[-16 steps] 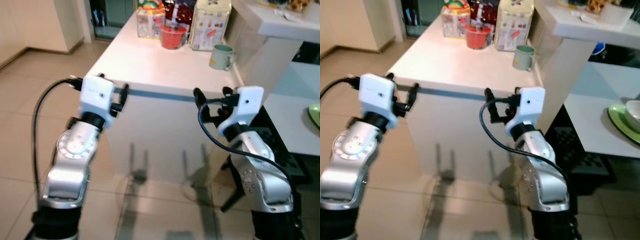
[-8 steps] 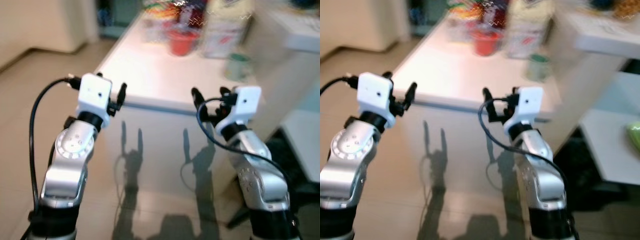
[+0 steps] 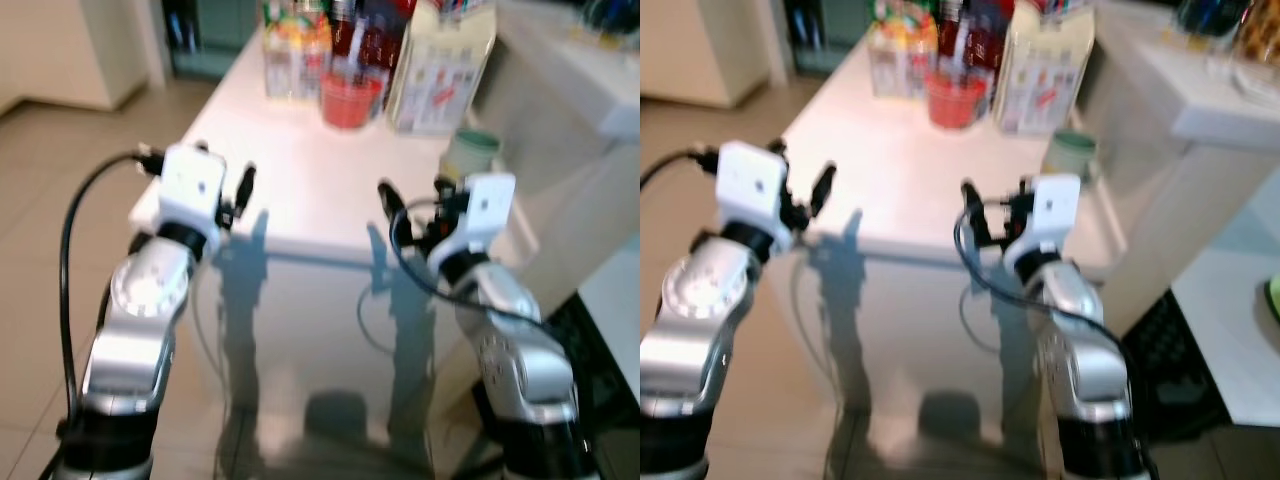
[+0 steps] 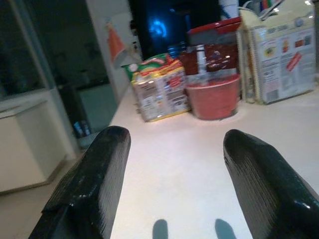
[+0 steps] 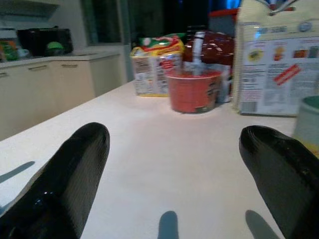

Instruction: Setting the table

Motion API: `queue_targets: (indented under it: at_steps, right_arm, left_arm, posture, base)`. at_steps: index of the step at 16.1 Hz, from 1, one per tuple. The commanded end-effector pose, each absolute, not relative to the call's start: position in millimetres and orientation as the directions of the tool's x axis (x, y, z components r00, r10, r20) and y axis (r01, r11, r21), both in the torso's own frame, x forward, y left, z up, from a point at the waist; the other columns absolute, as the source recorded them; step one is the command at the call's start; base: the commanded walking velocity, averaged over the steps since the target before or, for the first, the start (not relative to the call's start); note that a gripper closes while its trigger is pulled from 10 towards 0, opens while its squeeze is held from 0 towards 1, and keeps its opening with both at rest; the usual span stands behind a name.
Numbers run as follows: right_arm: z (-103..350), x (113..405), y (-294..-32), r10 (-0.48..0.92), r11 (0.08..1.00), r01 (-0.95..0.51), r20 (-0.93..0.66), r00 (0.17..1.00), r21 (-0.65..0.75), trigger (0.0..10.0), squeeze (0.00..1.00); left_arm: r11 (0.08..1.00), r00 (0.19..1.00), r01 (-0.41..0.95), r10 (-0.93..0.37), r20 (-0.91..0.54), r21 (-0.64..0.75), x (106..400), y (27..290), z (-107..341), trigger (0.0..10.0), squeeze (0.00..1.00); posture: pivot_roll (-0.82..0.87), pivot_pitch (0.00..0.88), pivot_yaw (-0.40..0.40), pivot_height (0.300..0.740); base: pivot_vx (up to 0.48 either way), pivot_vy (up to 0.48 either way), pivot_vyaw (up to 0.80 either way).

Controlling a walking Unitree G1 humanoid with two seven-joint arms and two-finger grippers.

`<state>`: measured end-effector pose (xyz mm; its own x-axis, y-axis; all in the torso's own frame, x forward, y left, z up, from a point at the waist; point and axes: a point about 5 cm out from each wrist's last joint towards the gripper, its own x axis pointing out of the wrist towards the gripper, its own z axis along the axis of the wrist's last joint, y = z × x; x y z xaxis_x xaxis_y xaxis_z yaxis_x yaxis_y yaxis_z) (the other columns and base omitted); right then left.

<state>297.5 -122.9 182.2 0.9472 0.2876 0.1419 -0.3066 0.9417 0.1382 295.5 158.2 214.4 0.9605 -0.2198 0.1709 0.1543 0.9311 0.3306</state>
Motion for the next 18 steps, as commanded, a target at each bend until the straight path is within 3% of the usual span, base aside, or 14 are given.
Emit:
queue_targets:
  at_steps: [1, 8, 9, 18]
  right_arm:
    - [184, 299, -134, 0.246, 0.956, -0.265, 0.143, 0.959, 0.127, 10.0, 0.0]
    - [189, 306, -155, 0.116, 0.986, -0.135, 0.176, 0.978, 0.099, 10.0, 0.0]
    - [189, 312, -163, 0.089, 0.987, -0.109, 0.17, 0.982, 0.118, 10.0, 1.0]
    - [192, 371, -196, 0.069, 0.995, -0.072, 0.043, 0.997, 0.069, 10.0, 1.0]
  left_arm:
    - [0.926, 0.952, 0.189, -0.255, 0.172, 0.328, 295, 148, 215, 10.0, 0.0]
    - [0.914, 0.939, 0.229, -0.298, 0.171, 0.335, 294, 143, 214, 10.0, 0.0]
    - [0.908, 0.932, 0.25, -0.32, 0.17, 0.335, 293, 140, 214, 10.0, 0.0]
    - [0.839, 0.856, 0.445, -0.501, 0.126, 0.314, 282, 119, 209, 10.0, 0.0]
  posture:
    - [0.02, 0.0, -0.073, 0.74]
    - [0.02, 0.0, -0.069, 0.74]
    - [0.02, 0.0, -0.067, 0.74]
    - [0.0, 0.0, -0.054, 0.74]
  base:
    - [0.412, 0.0, 0.0]
    - [0.0, 0.0, 0.0]
    - [0.0, 0.0, 0.0]
    - [0.0, 0.0, 0.0]
